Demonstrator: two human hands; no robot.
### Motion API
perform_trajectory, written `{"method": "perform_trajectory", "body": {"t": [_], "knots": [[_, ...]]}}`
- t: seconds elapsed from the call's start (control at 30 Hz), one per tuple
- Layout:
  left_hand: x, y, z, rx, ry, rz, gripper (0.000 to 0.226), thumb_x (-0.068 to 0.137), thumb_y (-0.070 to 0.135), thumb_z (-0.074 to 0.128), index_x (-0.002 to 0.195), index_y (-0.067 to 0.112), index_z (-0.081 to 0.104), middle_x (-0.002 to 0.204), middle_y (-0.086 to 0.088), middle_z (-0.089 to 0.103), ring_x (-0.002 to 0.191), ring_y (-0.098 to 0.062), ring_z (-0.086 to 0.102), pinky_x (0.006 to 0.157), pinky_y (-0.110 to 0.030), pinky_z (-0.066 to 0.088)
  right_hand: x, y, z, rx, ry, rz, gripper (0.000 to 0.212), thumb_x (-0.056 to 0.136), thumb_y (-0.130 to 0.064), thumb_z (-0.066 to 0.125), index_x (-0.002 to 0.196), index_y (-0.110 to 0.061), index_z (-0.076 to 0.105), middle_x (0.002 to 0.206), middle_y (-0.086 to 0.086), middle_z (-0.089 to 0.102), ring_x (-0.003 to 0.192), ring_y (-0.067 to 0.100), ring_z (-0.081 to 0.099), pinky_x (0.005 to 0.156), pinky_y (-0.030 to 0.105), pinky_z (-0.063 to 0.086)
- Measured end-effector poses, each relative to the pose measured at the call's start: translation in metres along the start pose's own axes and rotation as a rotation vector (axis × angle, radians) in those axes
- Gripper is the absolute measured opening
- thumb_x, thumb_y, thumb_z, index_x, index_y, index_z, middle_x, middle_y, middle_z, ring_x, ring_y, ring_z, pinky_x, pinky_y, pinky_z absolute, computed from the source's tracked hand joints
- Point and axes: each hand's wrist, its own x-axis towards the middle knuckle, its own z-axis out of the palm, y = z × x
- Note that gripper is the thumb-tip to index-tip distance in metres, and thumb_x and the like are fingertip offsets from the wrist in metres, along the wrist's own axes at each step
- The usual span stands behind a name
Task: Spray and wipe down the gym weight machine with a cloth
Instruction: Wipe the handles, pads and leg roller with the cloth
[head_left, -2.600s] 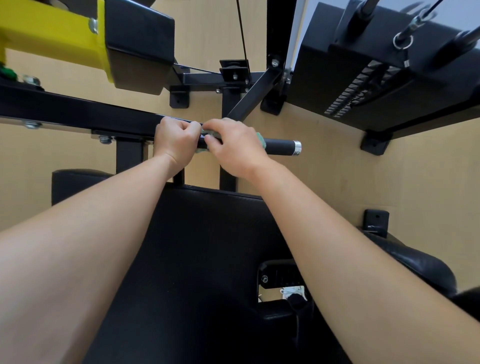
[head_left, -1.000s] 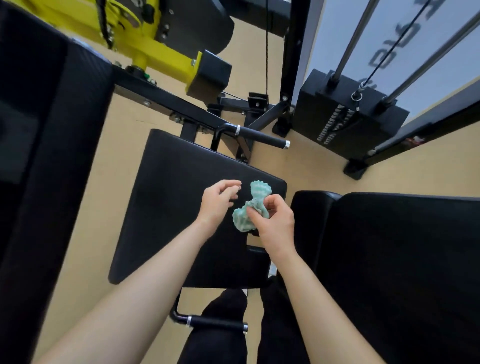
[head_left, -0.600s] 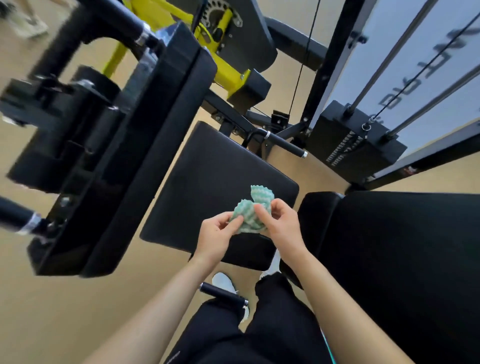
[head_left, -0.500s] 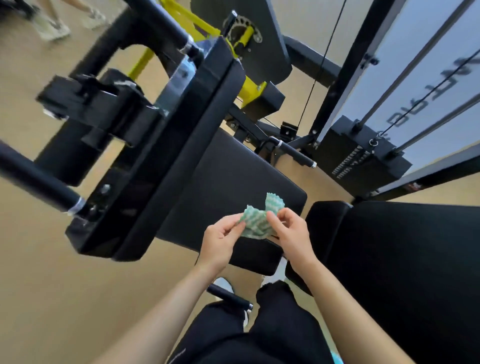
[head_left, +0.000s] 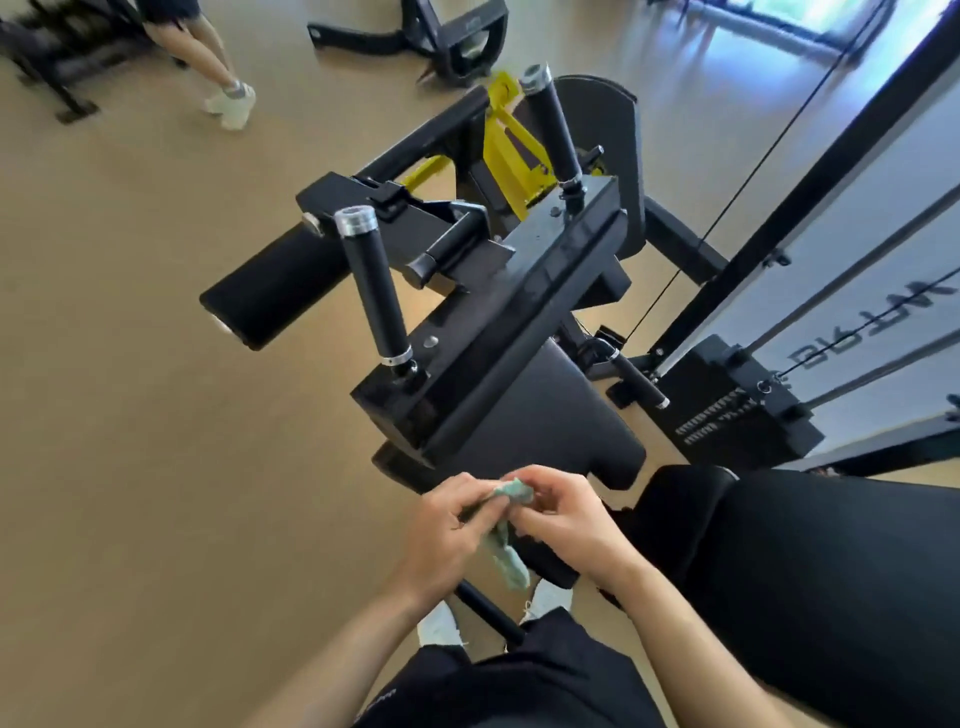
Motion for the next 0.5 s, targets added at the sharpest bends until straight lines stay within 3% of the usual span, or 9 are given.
{"method": "perform_trajectory", "body": {"t": [0.1, 0.2, 0.37, 0.5], "knots": [[-0.011, 0.001, -0.013, -0.055, -0.016, -0.004, 0.02, 0.094, 0.023, 0.073, 0.106, 0.039, 0.077, 0.093, 0.013, 0.074, 0.088, -0.015, 0.071, 0.077, -0.021, 0.052, -0.004, -0.005, 0.012, -0.051, 0.044, -0.003, 0.021, 0.087, -0.001, 0.069, 0.095, -0.018, 0.077, 0.087, 0.008, 0.076, 0.073, 0.02, 0.07, 0.071, 0.043, 0.059], [-0.018, 0.001, -0.022, -0.067, -0.03, -0.026, 0.025, 0.09, 0.02, 0.078, 0.109, 0.036, 0.077, 0.101, 0.011, 0.077, 0.092, -0.019, 0.072, 0.081, -0.029, 0.057, -0.007, -0.011, 0.019, -0.059, 0.052, 0.004, 0.029, 0.089, 0.004, 0.066, 0.101, -0.019, 0.08, 0.084, 0.003, 0.078, 0.071, 0.02, 0.073, 0.061, 0.034, 0.059], [-0.017, 0.008, -0.036, -0.02, 0.059, -0.077, 0.018, 0.087, 0.029, 0.082, 0.101, 0.03, 0.071, 0.077, 0.006, 0.067, 0.066, -0.004, 0.057, 0.062, -0.016, 0.046, 0.0, -0.024, 0.023, 0.01, 0.063, -0.003, 0.02, 0.097, -0.007, 0.068, 0.106, -0.019, 0.08, 0.074, 0.008, 0.077, 0.064, 0.017, 0.072, 0.058, 0.025, 0.055], [-0.011, 0.021, -0.043, 0.084, 0.115, -0.084, 0.019, 0.08, 0.024, 0.088, 0.087, 0.018, 0.071, 0.069, 0.01, 0.063, 0.061, -0.002, 0.054, 0.059, -0.011, 0.039, 0.017, -0.034, 0.015, 0.077, 0.107, -0.037, 0.016, 0.098, -0.005, 0.066, 0.096, -0.013, 0.079, 0.074, 0.012, 0.075, 0.062, 0.018, 0.069, 0.054, 0.027, 0.052]]}}
